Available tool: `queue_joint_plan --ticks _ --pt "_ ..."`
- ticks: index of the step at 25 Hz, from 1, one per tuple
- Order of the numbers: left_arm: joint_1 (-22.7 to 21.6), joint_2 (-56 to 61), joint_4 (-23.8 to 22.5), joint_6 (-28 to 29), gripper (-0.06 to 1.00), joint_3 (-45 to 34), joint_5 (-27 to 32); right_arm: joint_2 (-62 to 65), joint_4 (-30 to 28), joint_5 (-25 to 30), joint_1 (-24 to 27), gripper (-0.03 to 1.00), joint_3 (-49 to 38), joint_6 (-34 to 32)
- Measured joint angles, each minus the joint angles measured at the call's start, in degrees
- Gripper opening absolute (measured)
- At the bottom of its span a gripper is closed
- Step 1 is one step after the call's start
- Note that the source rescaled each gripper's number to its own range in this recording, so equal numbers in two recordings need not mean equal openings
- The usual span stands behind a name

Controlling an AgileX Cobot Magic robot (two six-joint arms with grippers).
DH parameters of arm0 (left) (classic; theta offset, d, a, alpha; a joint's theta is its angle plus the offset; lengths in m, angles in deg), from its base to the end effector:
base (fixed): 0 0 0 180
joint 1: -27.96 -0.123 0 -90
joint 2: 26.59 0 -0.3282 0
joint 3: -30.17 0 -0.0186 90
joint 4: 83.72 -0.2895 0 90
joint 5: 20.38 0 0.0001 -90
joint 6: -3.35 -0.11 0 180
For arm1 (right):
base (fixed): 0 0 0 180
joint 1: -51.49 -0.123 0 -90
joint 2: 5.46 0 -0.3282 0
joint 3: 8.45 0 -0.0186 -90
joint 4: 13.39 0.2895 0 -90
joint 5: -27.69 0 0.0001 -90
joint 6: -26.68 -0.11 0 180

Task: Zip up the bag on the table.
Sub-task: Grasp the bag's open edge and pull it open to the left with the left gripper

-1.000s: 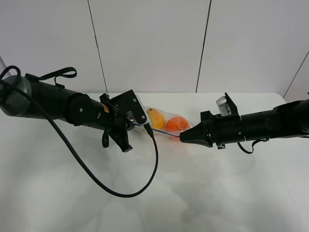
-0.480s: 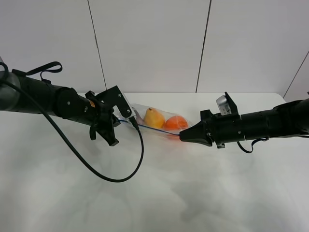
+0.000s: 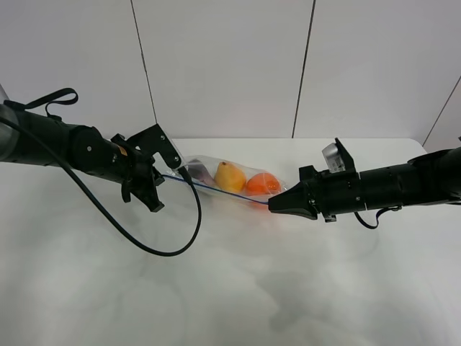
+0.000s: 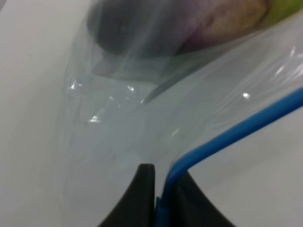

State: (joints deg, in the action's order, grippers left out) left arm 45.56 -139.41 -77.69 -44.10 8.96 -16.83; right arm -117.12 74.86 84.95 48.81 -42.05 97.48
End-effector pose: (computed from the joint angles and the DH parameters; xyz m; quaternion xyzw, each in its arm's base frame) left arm 0.4025 -0.1284 0.1564 0.4603 0.8106 0.0718 0.3548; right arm 0.3282 0.1080 0.1503 -0.0336 0.8535 0.4934 0.1644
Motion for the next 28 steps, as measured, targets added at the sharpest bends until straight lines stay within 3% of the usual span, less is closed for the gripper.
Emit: queue_joint_plan --ticks 28 --pt "-4.35 0.00 -0.14 0.00 0.01 0.00 0.40 0.00 -2.29 -1.72 0.00 0.00 0.00 0.00"
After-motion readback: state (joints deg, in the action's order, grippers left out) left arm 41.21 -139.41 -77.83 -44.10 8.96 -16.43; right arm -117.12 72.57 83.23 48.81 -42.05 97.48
